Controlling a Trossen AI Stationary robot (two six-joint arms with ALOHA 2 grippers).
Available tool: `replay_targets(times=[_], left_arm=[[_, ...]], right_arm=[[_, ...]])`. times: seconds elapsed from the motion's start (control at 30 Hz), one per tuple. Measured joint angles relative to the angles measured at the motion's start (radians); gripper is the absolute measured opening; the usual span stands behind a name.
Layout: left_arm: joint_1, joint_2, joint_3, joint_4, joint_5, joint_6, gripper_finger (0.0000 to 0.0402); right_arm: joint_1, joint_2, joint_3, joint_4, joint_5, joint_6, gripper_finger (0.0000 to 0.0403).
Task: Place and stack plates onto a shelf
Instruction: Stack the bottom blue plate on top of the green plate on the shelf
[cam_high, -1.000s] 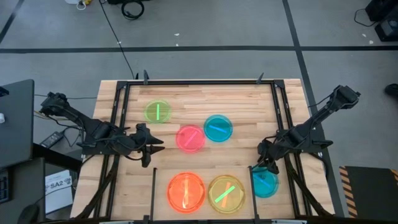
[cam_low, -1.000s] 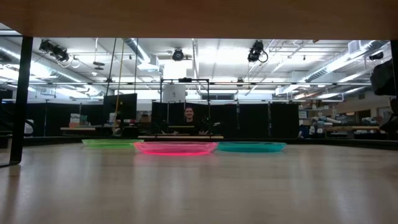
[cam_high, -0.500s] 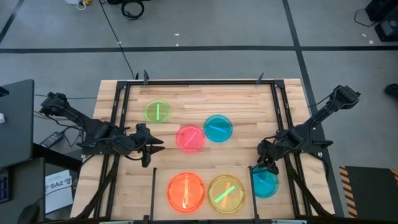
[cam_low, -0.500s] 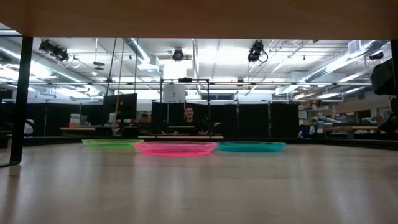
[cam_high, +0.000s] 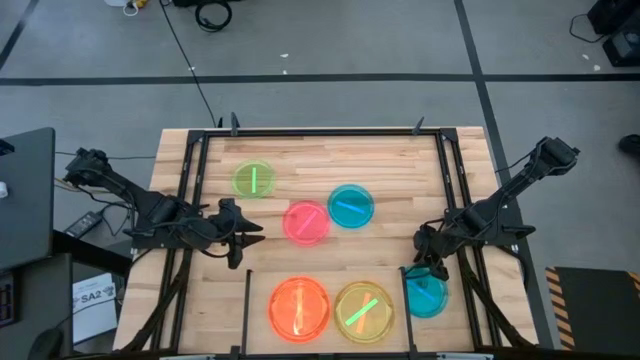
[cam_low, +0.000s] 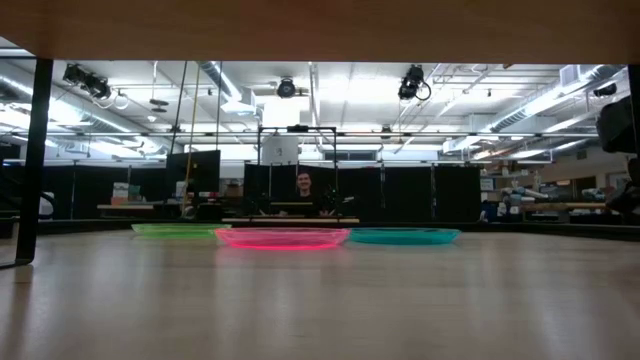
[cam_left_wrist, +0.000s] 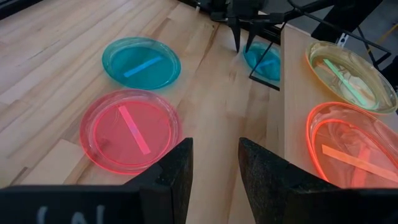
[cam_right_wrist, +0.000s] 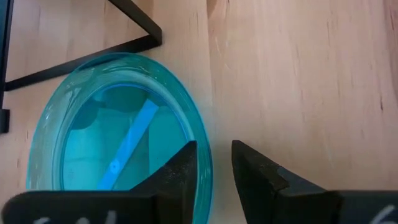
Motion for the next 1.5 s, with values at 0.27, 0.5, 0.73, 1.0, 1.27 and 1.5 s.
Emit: replay_targets(times=[0.27,0.5,0.73,1.0,1.27,1.5], left_arm=[[0.0,0.0,0.0,0.0,0.0,0.0,0.0134],[0.0,0.0,0.0,0.0,0.0,0.0,0.0134],[0.0,0.0,0.0,0.0,0.0,0.0,0.0134],[0.0,0.0,0.0,0.0,0.0,0.0,0.0134],[0.0,0.0,0.0,0.0,0.0,0.001,0.0134],[0.0,0.0,0.0,0.0,0.0,0.001,0.0134]], right_arm=[[0.0,0.0,0.0,0.0,-0.026,-0.005,0.0064],[0.0,0.0,0.0,0.0,-0.028,-0.005,0.004],[0.0,0.0,0.0,0.002,-0.028,-0.005,0.0016],[0.0,0.0,0.0,0.002,-0.028,-0.005,0.0008],[0.0,0.0,0.0,0.001,-0.027,0.002,0.0007],[-0.004,-0.001,0.002,-0.01,-0.027,0.019,0.0007]])
